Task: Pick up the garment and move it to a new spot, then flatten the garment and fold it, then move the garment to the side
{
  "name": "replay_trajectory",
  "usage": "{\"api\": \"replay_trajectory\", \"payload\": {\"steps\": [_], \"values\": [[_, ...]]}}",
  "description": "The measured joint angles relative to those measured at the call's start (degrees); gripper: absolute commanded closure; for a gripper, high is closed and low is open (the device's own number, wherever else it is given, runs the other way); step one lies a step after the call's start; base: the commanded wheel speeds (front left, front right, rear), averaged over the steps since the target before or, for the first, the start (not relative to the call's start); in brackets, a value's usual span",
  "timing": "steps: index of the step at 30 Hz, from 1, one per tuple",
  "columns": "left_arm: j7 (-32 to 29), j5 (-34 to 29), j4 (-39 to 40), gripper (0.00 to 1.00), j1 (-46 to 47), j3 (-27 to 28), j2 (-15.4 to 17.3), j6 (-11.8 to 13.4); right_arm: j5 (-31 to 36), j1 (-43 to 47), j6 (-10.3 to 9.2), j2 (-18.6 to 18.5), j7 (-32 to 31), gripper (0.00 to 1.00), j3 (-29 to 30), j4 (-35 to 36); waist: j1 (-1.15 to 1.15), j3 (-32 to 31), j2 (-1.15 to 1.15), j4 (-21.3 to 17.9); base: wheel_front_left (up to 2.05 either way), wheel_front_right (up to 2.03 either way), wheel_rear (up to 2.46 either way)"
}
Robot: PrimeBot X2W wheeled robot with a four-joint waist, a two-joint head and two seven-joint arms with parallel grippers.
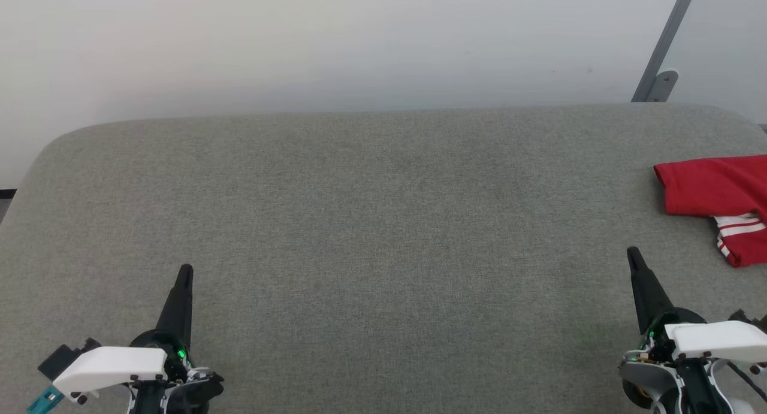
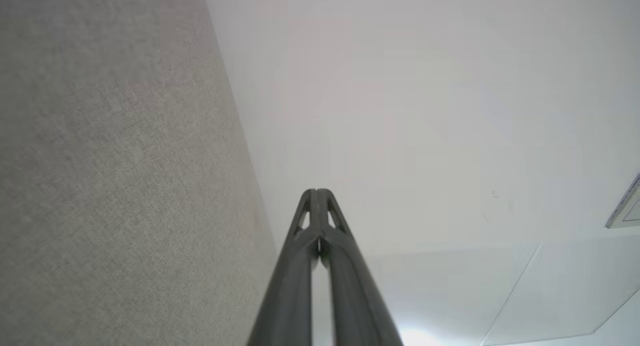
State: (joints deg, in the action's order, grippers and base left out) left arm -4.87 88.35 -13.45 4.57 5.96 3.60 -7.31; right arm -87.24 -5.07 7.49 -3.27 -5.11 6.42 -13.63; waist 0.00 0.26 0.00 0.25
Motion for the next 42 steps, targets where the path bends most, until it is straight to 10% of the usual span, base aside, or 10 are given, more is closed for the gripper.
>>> {"api": "replay_trajectory", "payload": {"steps": [42], "values": [[-1.45,4.22,-0.67,1.0,1.36,0.32,-0.55,-0.01,-5.03,-1.06,0.0,0.36,-1.49,1.0,0.16,-0.35,0.0,-0.08,0.0,-0.25,0.0,0.0,0.0]]}}
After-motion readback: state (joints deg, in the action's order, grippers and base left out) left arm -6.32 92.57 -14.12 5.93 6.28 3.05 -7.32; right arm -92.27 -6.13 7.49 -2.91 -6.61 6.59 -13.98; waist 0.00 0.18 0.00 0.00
